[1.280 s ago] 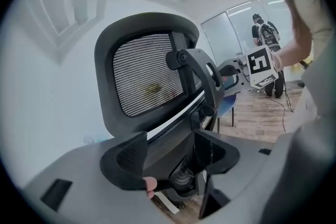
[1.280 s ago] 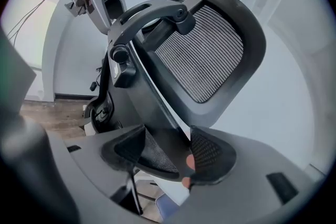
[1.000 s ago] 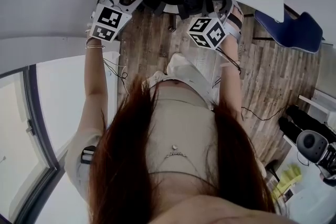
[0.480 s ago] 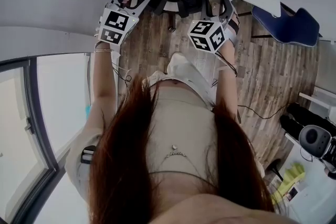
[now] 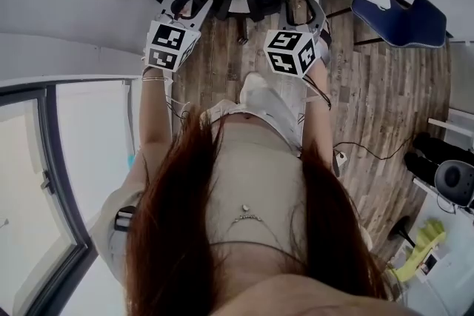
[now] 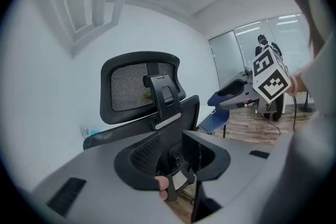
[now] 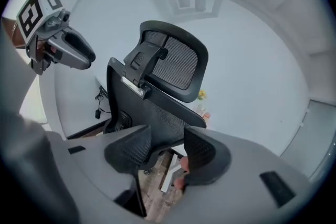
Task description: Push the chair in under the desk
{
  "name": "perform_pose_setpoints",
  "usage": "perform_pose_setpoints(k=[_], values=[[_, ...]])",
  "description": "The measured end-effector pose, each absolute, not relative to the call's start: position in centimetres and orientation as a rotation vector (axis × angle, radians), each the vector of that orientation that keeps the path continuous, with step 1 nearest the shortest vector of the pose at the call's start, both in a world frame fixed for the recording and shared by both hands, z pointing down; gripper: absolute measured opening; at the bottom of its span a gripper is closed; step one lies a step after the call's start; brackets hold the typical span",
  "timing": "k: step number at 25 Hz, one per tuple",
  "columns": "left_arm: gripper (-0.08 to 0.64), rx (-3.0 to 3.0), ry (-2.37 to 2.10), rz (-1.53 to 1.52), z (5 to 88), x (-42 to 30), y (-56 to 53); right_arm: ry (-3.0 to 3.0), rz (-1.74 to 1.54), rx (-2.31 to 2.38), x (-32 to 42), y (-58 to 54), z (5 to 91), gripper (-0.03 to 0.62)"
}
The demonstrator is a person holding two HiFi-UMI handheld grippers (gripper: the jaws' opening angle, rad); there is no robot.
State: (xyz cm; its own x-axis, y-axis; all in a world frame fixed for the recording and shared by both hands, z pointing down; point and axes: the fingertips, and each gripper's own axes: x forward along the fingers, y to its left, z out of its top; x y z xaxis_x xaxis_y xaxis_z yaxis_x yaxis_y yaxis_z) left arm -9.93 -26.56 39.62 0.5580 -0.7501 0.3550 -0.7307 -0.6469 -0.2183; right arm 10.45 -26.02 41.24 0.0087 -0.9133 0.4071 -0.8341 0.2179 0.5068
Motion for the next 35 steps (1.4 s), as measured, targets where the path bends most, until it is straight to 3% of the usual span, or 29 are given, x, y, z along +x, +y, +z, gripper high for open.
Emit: perform_pose_setpoints(k=[21, 35], values=[[0.008, -2.735, 1.428, -0.49, 38.3, -11.9, -19.8, -1.957, 0.001, 1.753, 7.9, -17.7, 38.0, 0.151], [0.005, -2.719, 1.487, -0.446, 36.7, -12.6, -15.8, -1.962, -0.04, 1.814, 7.4, -13.8, 36.7, 0.071]])
